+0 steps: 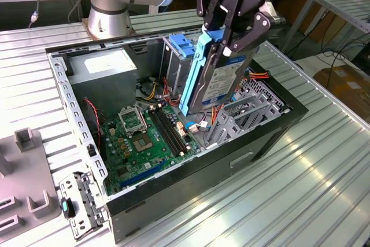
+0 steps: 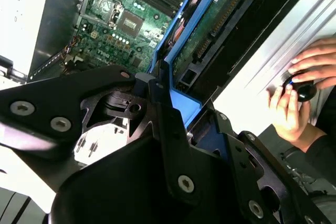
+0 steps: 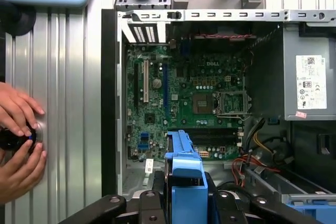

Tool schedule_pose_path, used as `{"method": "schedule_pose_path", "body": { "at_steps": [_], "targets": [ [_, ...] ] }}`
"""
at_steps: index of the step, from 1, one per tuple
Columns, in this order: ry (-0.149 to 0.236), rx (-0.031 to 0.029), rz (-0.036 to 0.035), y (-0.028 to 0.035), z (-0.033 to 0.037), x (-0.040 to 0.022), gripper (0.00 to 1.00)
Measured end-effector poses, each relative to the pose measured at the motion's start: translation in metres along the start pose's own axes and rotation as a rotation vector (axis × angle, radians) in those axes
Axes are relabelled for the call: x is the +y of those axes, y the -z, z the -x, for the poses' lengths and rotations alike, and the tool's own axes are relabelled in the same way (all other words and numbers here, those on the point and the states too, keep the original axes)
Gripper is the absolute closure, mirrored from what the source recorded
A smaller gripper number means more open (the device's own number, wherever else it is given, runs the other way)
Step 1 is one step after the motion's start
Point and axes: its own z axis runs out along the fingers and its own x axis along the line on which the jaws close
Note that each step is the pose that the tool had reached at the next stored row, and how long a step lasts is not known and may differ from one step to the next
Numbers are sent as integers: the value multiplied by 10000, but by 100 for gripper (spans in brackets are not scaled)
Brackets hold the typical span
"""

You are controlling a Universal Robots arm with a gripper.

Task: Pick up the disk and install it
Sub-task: 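Insert the disk into the insertion slot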

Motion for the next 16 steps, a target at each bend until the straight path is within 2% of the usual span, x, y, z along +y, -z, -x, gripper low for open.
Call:
{"method": "schedule_pose_path", "body": {
  "at_steps": [3, 6, 10, 16],
  "targets": [
    [-2, 20, 0, -4, -19, -53, 63],
    [-2, 33, -1, -11, -85, -95, 63],
    [-2, 34, 0, -15, -133, -213, 63],
    [-2, 33, 0, -21, -150, -354, 63]
  ]
}}
